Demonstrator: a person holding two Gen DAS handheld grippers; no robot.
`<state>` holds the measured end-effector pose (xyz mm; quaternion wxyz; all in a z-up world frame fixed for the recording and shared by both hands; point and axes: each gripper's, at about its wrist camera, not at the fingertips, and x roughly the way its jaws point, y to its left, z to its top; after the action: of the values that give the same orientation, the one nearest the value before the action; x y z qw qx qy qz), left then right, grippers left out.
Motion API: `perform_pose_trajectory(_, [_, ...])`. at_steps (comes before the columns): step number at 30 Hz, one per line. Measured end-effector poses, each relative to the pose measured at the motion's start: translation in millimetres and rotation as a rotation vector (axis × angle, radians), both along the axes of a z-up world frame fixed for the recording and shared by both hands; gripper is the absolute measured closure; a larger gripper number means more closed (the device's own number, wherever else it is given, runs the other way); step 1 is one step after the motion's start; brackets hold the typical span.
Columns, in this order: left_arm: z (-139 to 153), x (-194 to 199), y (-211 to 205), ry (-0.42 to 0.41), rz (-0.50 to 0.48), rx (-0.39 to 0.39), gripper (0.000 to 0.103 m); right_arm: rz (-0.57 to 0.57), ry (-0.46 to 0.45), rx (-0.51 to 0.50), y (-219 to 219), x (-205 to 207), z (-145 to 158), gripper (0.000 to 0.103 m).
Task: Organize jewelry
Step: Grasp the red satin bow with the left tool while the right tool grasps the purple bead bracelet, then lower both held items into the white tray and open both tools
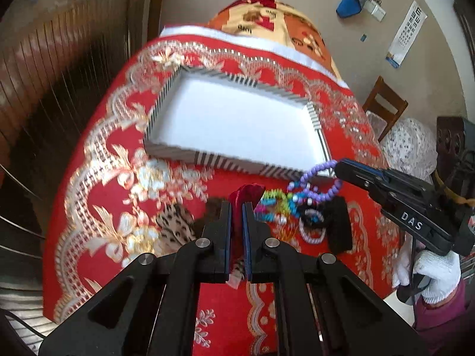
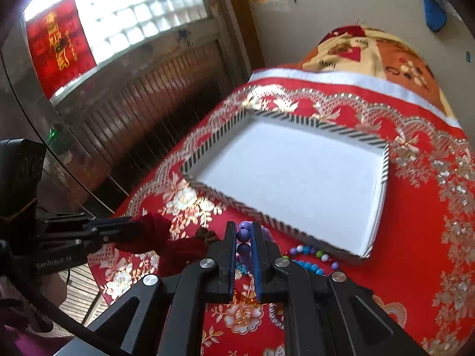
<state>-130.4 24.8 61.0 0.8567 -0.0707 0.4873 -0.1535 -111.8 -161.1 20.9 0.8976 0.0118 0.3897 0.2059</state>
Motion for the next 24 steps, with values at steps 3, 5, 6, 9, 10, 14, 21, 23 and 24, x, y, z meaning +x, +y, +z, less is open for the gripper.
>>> perform_pose_trajectory(3, [9,11,-2,-0.021,0.010,-0.004,0.097,-0.019,-0.018,-0.001,-9,1,7,0.094])
perform_pose_trajectory(5, [15,18,-3,-0.040,0.014,-0.001,0.097,-0.033,-0.028,-0.006,-15,5,11,0.094])
perform_pose_trajectory(6, [18,23,-4,-0.053,0.015,0.000,0.097,-0.039,-0.032,-0.007,-18,7,13,0.094])
perform_pose_trajectory(9, [25,40,-6,-0.079,0.022,0.003,0.097,-0.061,-0.041,-0.012,-25,15,18,0.094])
perform_pose_trajectory(10, [26,44,-5,-0.083,0.022,-0.001,0.097,-0.068,-0.043,-0.012,-28,18,19,0.094])
perform_pose_trajectory(14, [27,68,-8,-0.092,0.027,0.002,0.097,-0.094,-0.043,-0.016,-35,31,20,0.094])
perform_pose_trajectory(21, [13,116,-15,-0.070,0.037,0.015,0.097,-0.116,-0.008,-0.011,-39,58,10,0.094])
perform_pose_trajectory(23, [8,131,-17,-0.065,0.036,0.026,0.097,-0.116,0.005,-0.016,-37,65,6,0.094])
perform_pose_trajectory(24, [5,136,-18,-0.063,0.035,0.030,0.097,-0.117,0.012,-0.019,-36,70,3,0.094])
